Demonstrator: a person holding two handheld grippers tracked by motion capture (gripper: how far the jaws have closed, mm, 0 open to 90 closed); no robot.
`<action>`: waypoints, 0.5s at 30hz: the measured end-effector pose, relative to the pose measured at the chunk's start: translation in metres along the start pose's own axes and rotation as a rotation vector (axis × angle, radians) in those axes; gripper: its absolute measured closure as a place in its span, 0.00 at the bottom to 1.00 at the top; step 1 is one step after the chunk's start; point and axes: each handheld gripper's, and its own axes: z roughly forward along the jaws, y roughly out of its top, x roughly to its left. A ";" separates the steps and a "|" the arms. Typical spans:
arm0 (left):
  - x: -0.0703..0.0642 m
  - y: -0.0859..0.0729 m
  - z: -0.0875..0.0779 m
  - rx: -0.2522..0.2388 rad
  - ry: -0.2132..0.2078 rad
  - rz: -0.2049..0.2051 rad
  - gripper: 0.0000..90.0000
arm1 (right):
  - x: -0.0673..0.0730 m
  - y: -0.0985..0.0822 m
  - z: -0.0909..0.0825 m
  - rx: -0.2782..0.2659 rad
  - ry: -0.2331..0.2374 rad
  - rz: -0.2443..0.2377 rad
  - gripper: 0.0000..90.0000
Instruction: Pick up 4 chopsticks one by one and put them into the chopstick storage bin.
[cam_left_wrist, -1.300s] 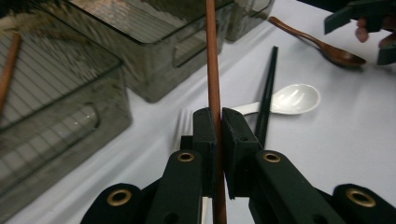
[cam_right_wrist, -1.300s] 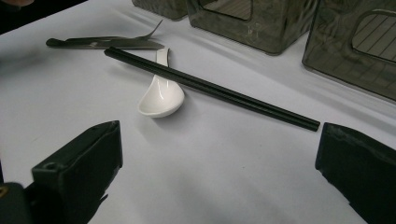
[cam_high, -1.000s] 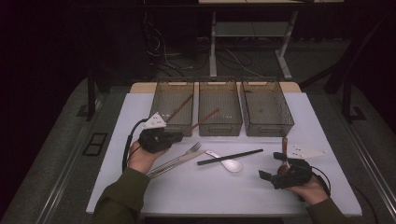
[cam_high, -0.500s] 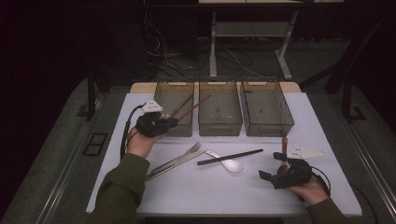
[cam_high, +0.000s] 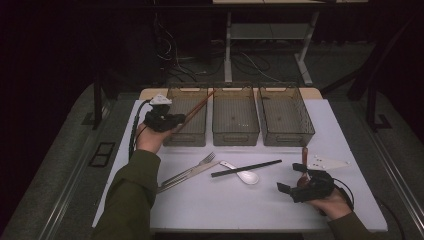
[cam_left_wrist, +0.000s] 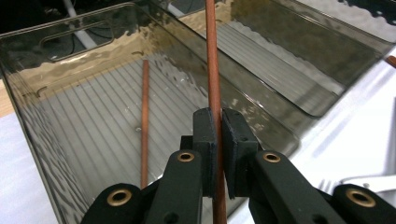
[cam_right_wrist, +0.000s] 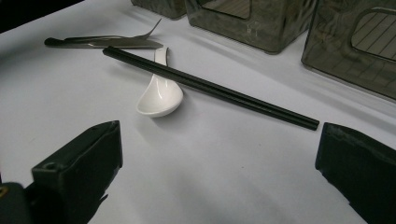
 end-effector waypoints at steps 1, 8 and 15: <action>0.002 0.001 0.002 0.002 0.005 -0.002 0.93 | 0.000 0.000 0.000 -0.001 0.000 0.000 0.01; 0.015 0.007 0.014 0.019 0.047 -0.028 0.93 | 0.000 0.000 0.000 0.000 0.001 0.000 0.01; 0.026 0.007 0.027 0.040 0.076 -0.056 0.93 | 0.000 0.000 0.000 0.001 0.002 -0.002 0.01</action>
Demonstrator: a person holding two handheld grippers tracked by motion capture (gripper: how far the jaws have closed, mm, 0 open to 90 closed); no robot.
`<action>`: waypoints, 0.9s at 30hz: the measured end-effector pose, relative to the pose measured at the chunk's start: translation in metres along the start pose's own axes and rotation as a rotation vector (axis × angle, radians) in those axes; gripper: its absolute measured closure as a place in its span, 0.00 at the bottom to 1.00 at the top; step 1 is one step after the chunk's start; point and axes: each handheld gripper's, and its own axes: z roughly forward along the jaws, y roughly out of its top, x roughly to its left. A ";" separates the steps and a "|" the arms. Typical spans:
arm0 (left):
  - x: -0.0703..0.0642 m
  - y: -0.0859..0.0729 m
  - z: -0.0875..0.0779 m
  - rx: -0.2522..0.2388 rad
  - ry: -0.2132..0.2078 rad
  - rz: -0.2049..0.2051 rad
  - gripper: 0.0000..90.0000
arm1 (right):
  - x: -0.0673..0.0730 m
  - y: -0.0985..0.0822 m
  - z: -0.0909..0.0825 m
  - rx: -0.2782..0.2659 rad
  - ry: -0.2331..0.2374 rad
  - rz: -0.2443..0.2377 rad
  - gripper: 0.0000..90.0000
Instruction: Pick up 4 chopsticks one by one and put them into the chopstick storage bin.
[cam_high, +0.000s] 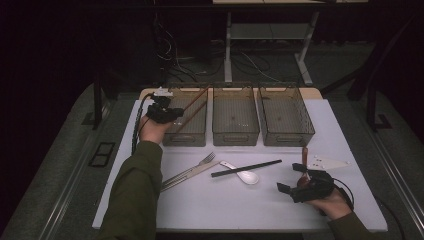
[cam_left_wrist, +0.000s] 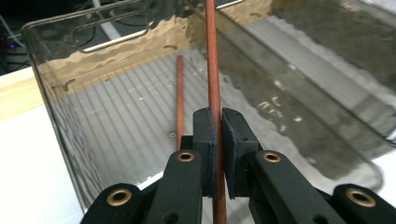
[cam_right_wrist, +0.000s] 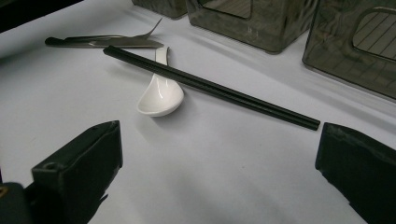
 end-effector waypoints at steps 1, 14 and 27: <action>0.001 0.000 0.002 0.005 0.003 -0.009 0.93 | 0.000 0.000 0.000 0.000 0.000 0.000 0.01; 0.012 -0.004 0.015 0.060 0.032 -0.047 0.92 | 0.000 0.000 0.000 0.000 -0.002 -0.001 0.01; 0.009 -0.003 0.014 0.032 0.029 -0.050 0.82 | 0.000 0.000 0.000 -0.002 -0.002 0.000 0.01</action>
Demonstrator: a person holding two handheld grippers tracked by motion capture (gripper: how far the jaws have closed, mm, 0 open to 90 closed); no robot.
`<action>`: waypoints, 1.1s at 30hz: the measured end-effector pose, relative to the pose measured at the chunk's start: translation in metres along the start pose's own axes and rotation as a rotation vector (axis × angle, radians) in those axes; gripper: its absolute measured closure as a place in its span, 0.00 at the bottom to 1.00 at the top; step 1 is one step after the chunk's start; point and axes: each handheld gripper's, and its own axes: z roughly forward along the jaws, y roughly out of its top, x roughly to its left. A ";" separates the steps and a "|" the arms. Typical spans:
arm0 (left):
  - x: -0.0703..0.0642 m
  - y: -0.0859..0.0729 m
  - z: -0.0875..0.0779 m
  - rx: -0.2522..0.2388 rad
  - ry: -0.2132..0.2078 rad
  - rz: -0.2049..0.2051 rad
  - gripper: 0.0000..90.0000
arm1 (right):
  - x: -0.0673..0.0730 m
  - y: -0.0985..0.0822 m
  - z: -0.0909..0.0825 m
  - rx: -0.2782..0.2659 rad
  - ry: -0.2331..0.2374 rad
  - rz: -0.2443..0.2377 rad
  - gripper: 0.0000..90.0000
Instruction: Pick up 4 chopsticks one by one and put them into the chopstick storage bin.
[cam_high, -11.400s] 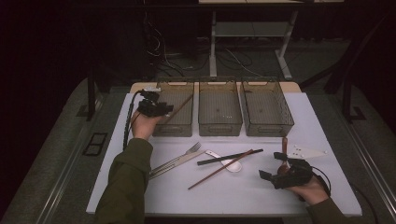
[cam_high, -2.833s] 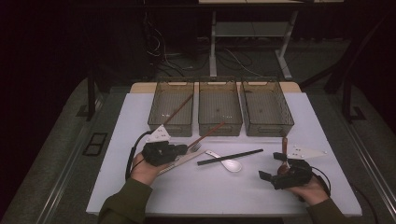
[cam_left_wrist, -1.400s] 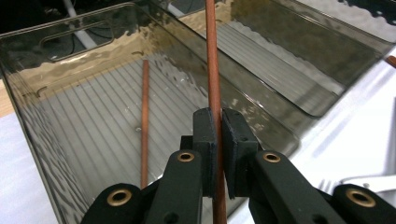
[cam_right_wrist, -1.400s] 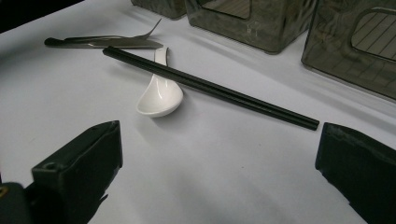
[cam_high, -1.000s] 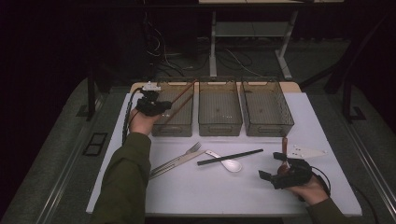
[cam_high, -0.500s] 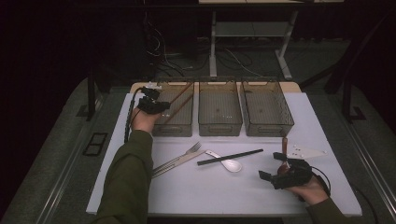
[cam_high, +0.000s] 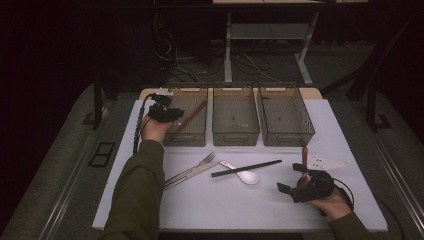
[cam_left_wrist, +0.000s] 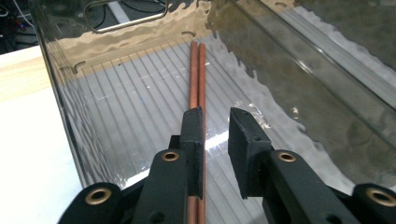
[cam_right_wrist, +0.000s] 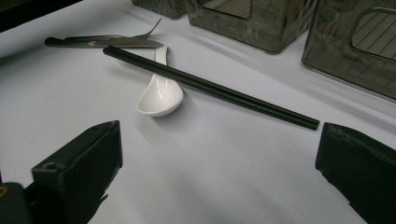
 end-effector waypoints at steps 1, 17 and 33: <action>0.000 0.000 -0.001 -0.004 -0.003 -0.002 0.81 | 0.000 0.000 0.000 0.000 0.000 -0.001 0.01; -0.012 0.006 -0.022 -0.049 -0.076 0.051 0.61 | 0.000 0.000 0.000 0.000 -0.001 0.001 0.01; -0.043 0.003 -0.048 -0.098 -0.182 0.131 0.50 | 0.000 0.000 0.000 -0.001 -0.001 0.002 0.01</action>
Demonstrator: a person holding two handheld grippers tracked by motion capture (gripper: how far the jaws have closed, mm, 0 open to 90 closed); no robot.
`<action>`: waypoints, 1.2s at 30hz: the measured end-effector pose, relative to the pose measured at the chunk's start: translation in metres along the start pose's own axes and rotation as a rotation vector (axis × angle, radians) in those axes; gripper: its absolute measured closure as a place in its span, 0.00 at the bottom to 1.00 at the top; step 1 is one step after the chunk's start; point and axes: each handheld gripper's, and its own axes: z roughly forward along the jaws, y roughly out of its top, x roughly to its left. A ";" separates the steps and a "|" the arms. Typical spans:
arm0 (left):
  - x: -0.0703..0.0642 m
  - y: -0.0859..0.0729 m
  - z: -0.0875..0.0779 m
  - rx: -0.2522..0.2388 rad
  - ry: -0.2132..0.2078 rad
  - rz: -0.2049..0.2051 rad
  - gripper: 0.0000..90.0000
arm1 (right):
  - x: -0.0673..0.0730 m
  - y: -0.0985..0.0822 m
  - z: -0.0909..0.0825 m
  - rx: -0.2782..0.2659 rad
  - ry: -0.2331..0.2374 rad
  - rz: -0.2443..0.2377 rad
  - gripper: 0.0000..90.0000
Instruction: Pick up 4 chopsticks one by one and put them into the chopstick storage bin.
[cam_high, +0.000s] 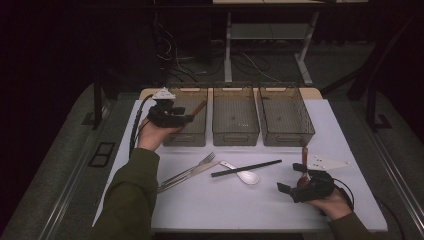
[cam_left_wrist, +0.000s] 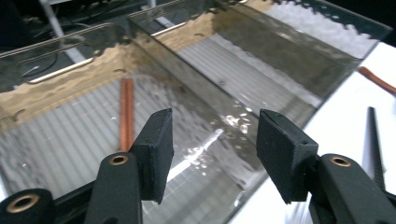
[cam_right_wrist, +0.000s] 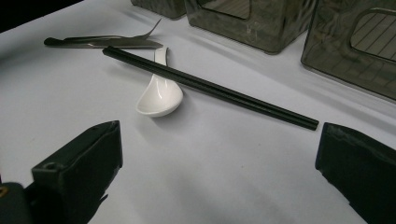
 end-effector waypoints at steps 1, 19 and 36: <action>-0.002 -0.001 -0.001 -0.002 -0.006 0.004 0.49 | 0.000 0.000 0.000 0.000 0.000 0.000 0.01; -0.050 -0.025 -0.009 -0.032 -0.127 0.050 0.41 | 0.000 0.000 0.000 0.002 -0.002 0.003 0.01; -0.091 -0.049 -0.004 -0.009 -0.195 0.084 0.39 | 0.001 0.000 0.000 -0.001 -0.004 -0.005 0.01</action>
